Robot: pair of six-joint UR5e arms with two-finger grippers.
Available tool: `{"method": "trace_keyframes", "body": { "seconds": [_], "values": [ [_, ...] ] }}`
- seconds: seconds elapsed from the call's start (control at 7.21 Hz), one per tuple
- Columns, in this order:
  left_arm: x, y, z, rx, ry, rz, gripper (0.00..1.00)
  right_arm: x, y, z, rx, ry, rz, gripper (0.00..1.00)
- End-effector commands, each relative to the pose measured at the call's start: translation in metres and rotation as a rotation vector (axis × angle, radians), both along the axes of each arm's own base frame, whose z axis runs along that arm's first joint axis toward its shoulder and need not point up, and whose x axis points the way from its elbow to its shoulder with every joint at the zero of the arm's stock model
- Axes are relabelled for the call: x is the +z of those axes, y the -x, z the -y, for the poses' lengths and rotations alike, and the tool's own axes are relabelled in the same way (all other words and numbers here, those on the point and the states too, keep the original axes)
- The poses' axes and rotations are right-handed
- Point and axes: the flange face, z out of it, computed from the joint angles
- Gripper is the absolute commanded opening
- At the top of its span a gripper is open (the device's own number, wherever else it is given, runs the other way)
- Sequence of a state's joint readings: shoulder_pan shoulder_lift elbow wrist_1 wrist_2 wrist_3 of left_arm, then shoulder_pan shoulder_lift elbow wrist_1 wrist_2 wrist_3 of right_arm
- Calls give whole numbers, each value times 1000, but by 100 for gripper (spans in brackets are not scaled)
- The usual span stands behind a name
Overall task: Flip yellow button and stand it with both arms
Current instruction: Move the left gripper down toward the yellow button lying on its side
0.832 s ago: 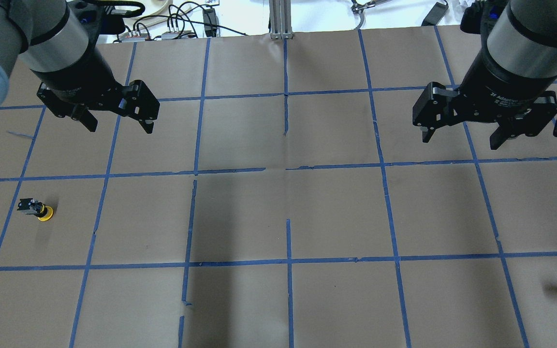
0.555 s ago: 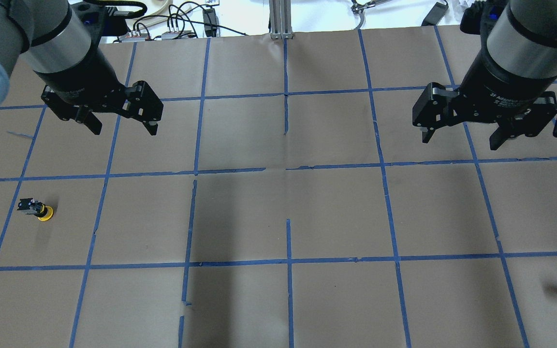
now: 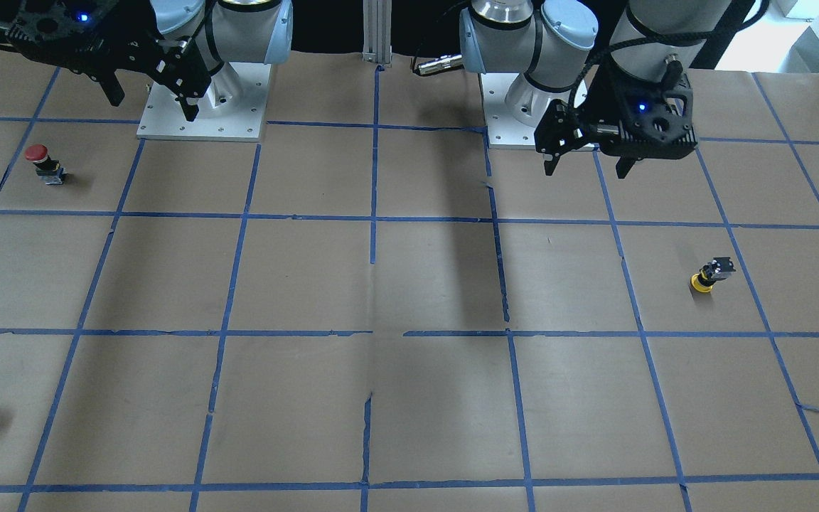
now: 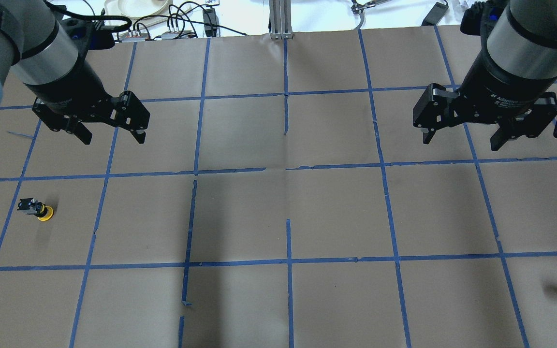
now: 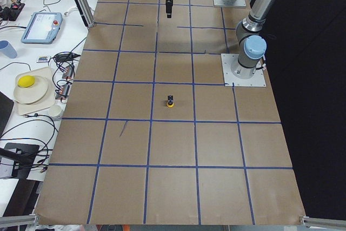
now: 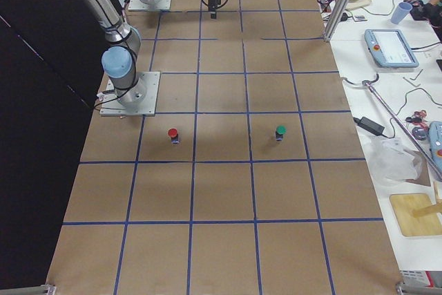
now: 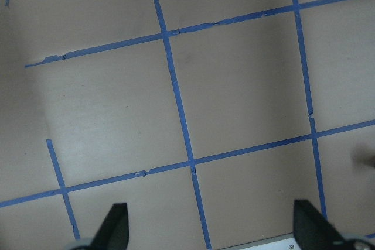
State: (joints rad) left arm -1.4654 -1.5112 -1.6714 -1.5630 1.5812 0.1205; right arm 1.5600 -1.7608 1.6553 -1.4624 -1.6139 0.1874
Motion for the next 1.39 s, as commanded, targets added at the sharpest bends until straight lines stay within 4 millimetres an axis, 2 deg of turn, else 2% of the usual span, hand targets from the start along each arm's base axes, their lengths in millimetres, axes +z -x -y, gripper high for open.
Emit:
{"method": "trace_keyframes", "body": {
  "seconds": [0.0,0.14,0.55,0.69,0.83,0.97,1.25],
  "values": [
    [-40,-68,11,-29,35,10,100,-9,1,-3,-6,-15,-7,100],
    [-57,-111,14,-32,66,24,100,-11,2,-4,-1,-20,-10,100],
    [-115,-241,1,-12,-1,-20,100,-11,1,-5,-10,-26,-10,100],
    [-128,-273,3,27,-6,-24,100,-12,1,-5,-10,-32,-10,100],
    [-144,-300,1,32,-3,-26,100,-12,1,-5,-10,-32,-10,100],
    [-169,-325,-2,55,-12,-34,100,-12,1,-5,-7,-32,-9,100],
    [-216,-357,6,-2,-8,-34,100,-14,1,-4,0,-34,-10,100]
  ]
}}
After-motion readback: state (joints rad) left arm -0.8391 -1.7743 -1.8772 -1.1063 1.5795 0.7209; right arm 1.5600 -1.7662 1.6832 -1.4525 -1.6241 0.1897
